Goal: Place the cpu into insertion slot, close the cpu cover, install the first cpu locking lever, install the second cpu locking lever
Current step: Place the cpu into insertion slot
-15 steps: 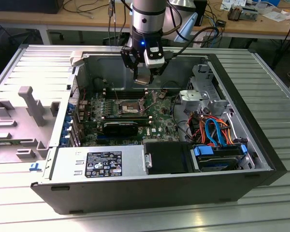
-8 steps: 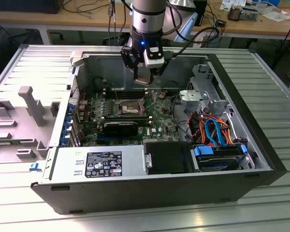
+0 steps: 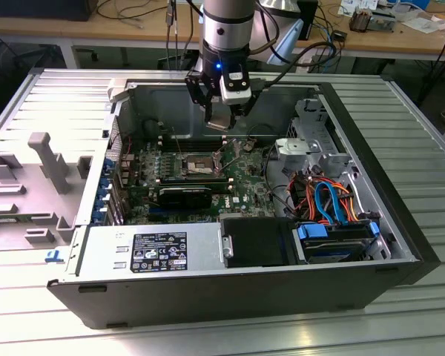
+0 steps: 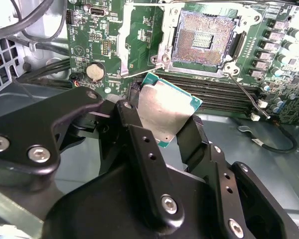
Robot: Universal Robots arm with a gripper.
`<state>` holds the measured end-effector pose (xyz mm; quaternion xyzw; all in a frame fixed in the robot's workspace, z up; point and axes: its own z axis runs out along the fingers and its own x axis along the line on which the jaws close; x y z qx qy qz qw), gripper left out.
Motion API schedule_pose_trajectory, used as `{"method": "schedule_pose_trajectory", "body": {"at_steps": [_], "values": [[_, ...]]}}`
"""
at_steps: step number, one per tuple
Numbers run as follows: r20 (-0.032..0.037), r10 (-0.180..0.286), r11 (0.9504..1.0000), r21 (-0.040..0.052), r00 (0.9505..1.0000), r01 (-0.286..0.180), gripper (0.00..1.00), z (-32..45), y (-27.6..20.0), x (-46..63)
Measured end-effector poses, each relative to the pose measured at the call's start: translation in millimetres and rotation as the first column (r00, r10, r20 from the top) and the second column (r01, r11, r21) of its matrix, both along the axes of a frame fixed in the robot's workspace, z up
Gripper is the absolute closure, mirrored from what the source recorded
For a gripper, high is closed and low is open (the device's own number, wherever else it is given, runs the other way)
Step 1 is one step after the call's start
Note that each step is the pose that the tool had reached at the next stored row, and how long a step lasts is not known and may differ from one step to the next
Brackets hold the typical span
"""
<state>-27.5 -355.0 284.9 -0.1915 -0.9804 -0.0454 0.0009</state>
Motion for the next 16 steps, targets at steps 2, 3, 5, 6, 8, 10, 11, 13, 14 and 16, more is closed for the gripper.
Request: {"method": "schedule_pose_trajectory", "body": {"at_steps": [2,3,5,6,8,10,11,13,14,16], "values": [[0.0001,-0.002,1.0000,-0.0035,1.0000,0.002,0.46,-0.1,0.1,0.0],[0.0000,-0.003,1.0000,-0.0068,1.0000,0.003,0.46,-0.1,0.1,0.0],[0.0001,-0.005,0.9996,-0.0266,1.0000,0.005,0.46,-0.2,0.1,0.0],[0.0002,-0.005,0.9992,-0.0385,1.0000,0.005,0.46,-0.3,0.1,0.0],[0.0003,-0.006,0.9989,-0.0476,1.0000,0.006,0.46,-0.3,0.0,0.1],[0.0002,-0.009,0.9988,-0.0491,1.0000,0.009,0.46,-0.3,0.0,0.0],[0.0002,-0.011,0.9987,-0.0491,0.9999,0.011,0.46,-0.4,0.0,0.0],[0.0002,-0.014,0.9987,-0.0491,0.9999,0.014,0.46,-0.4,0.0,0.0],[0.0002,-0.016,0.9987,-0.0493,0.9999,0.016,0.46,-0.5,0.0,0.0],[0.0002,-0.019,0.9985,-0.0503,0.9998,0.019,0.46,-0.6,0.0,0.0]]}}
